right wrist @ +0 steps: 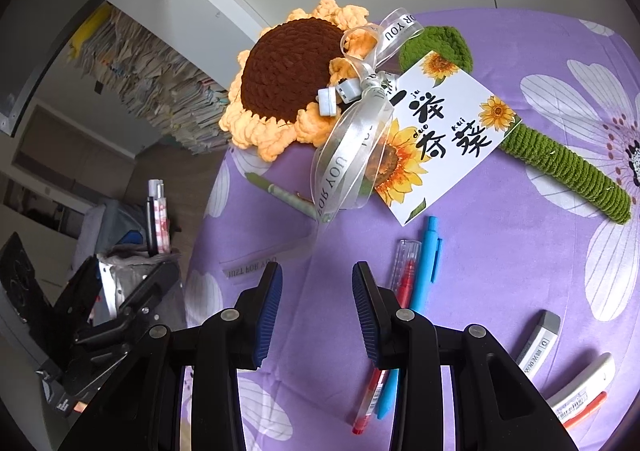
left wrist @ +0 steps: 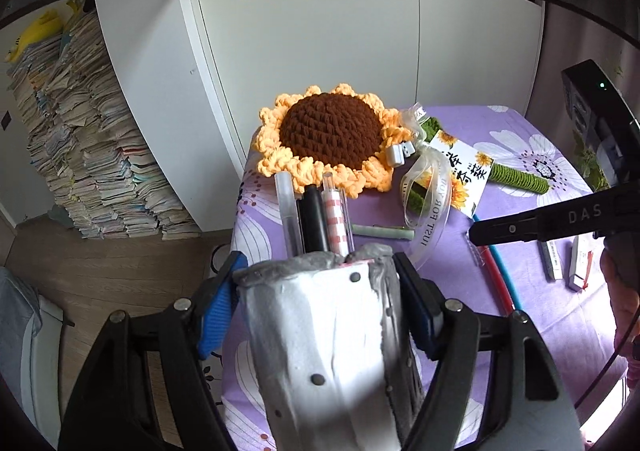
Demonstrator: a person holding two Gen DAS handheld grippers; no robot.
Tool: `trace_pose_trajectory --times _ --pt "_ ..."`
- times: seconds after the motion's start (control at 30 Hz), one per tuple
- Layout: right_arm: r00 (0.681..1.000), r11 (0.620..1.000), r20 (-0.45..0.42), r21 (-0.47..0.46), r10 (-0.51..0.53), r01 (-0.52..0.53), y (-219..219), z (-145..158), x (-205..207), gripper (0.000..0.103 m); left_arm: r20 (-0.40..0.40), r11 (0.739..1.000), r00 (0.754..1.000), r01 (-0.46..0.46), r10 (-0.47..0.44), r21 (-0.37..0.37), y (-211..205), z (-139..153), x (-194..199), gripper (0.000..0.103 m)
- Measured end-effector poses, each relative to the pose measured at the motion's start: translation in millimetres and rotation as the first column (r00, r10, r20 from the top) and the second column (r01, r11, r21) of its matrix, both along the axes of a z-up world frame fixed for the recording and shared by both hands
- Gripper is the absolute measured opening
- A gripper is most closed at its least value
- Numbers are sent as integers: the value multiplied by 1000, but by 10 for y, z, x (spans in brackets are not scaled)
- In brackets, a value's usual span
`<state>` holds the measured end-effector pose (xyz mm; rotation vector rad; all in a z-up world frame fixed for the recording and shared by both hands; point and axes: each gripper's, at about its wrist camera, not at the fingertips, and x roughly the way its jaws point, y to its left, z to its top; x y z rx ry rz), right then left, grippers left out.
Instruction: Organize stationery
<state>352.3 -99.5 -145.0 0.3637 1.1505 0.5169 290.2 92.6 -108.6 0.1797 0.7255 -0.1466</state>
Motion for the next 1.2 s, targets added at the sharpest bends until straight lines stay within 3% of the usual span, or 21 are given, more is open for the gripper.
trace_pose_trajectory --times 0.1,0.2,0.3,0.57,0.8,1.0,1.2 --pt "1000 1000 10 -7 -6 6 9 37 -40 37 54 1000 998 9 -8 -24 18 1 -70 72" --pt "1000 1000 23 -20 -10 10 5 72 -78 37 26 998 1000 10 -8 -57 34 -104 -43 72" --pt "1000 999 29 -33 -1 2 40 92 -109 37 60 998 998 17 -13 -68 32 -184 -98 72" --pt "991 995 90 -18 99 -98 188 250 -256 37 129 988 983 139 -129 -69 -141 -246 -347 72" --pt "989 991 77 -51 124 -120 255 196 -308 37 114 976 981 173 -158 -134 -157 -153 -381 72" --pt "994 993 38 42 107 -109 50 12 -547 37 115 985 990 100 -84 -144 -76 -88 -283 72" --pt "971 955 58 180 230 -237 106 89 -1035 37 109 986 993 68 -52 -150 -149 -76 -214 72"
